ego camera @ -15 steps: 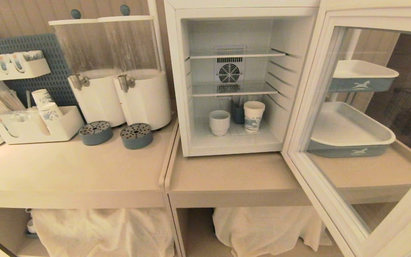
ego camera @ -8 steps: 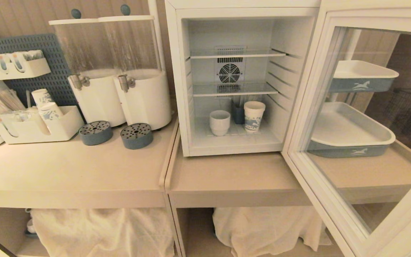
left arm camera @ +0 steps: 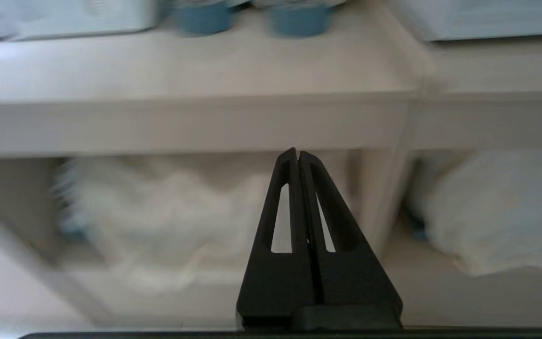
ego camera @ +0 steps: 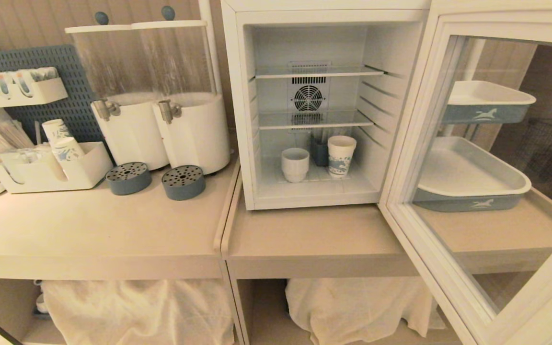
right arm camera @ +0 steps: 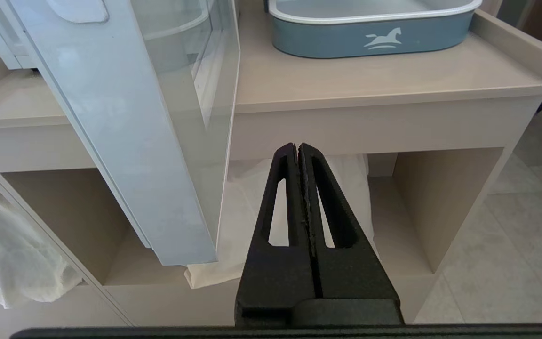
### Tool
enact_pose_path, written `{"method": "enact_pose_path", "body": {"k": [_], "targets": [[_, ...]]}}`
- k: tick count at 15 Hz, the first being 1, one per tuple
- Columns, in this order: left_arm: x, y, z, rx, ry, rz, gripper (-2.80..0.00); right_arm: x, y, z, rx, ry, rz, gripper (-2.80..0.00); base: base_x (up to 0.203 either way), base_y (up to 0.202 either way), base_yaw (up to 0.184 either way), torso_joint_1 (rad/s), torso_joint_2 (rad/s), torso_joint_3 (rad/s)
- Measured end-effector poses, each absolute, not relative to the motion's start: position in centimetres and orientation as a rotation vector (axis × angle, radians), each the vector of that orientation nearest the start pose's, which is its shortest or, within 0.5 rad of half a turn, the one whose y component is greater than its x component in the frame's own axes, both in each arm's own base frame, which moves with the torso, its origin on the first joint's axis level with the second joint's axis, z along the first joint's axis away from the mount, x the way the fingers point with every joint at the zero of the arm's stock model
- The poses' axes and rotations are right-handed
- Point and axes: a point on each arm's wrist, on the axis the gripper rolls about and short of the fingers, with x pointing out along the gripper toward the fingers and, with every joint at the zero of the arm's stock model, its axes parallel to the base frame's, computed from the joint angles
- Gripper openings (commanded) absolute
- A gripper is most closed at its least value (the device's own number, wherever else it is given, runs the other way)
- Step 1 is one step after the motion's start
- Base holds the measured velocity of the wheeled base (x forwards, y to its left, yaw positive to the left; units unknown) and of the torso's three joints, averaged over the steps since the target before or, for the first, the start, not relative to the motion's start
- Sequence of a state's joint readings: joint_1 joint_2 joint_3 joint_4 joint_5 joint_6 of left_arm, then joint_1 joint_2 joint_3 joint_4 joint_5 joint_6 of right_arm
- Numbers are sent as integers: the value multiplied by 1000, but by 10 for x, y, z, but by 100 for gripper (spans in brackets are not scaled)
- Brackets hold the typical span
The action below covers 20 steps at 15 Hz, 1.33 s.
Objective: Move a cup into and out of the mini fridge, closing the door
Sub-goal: Take the ceramic cup out of the freezer
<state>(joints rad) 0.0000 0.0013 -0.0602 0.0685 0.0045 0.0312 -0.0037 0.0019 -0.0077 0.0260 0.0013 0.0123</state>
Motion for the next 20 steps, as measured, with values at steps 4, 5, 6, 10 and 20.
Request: {"method": "enact_pose_path", "body": {"k": [4,5,6,10,20], "targets": [[-25,0,77,48,30,-6,-280,-23,0,75,12,24,-2,-280,0,0,0,0,0,0],[-25,0,77,46,29,-6,-280,-23,0,75,12,24,-2,-280,0,0,0,0,0,0],[-25,0,76,47,30,-7,-280,-23,0,75,12,24,-2,-280,-72,0,0,4,12,2],[-25,0,76,47,31,-7,-280,-23,0,75,12,25,-3,-280,-189,0,0,4,3,1],[-25,0,76,46,32,-8,-280,-23,0,75,12,24,-3,-280,-117,0,0,1,1,2]]}}
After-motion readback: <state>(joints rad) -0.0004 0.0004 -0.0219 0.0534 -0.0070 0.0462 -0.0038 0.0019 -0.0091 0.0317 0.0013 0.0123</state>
